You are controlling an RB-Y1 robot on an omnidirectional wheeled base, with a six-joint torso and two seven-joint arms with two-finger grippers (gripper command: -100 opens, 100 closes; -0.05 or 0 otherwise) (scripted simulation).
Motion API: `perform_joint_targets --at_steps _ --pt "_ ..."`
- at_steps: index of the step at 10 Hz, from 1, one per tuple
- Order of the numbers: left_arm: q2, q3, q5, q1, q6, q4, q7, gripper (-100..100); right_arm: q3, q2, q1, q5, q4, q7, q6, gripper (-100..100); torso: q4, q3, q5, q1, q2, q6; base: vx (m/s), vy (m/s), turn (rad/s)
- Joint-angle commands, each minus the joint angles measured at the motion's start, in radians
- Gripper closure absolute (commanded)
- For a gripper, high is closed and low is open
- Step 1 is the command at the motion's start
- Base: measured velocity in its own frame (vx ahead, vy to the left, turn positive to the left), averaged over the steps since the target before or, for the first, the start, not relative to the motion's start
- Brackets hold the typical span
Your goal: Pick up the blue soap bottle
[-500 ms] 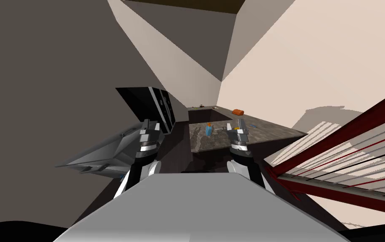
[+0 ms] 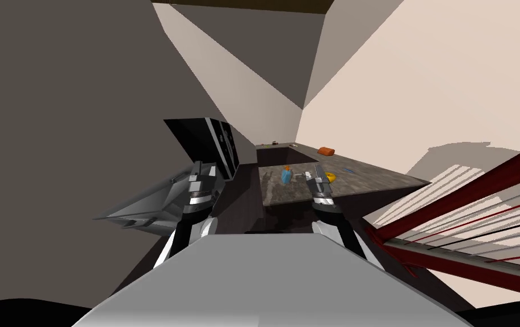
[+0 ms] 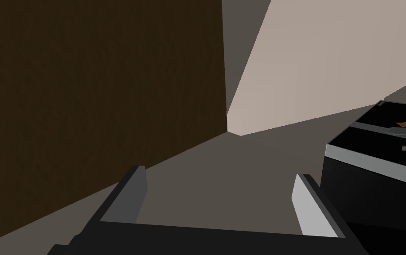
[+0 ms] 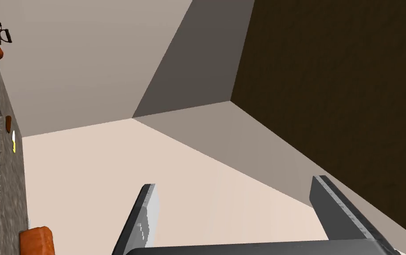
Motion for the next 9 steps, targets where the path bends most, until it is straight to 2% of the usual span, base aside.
perform_joint_targets --at_steps 1,8,9 --pt "0.000 0.000 0.000 0.000 0.000 0.000 0.000 0 -0.006 -0.030 0.021 0.002 0.029 0.034 0.023 -100 0.000 0.000 0.000 0.000 0.000 0.000 -0.025 0.115 0.070" --pt "0.000 0.000 0.000 0.000 0.000 0.000 0.000 0 -0.082 -0.226 0.115 0.015 0.171 0.168 0.183 -100 0.000 -0.001 0.001 0.003 -0.001 0.000 -0.013 0.141 0.098" --pt "0.000 0.000 0.000 0.000 0.000 0.000 0.000 0 -0.082 -0.235 0.115 0.015 0.171 0.168 0.183 -100 0.000 0.000 0.001 0.002 -0.001 0.000 0.004 0.096 0.021"
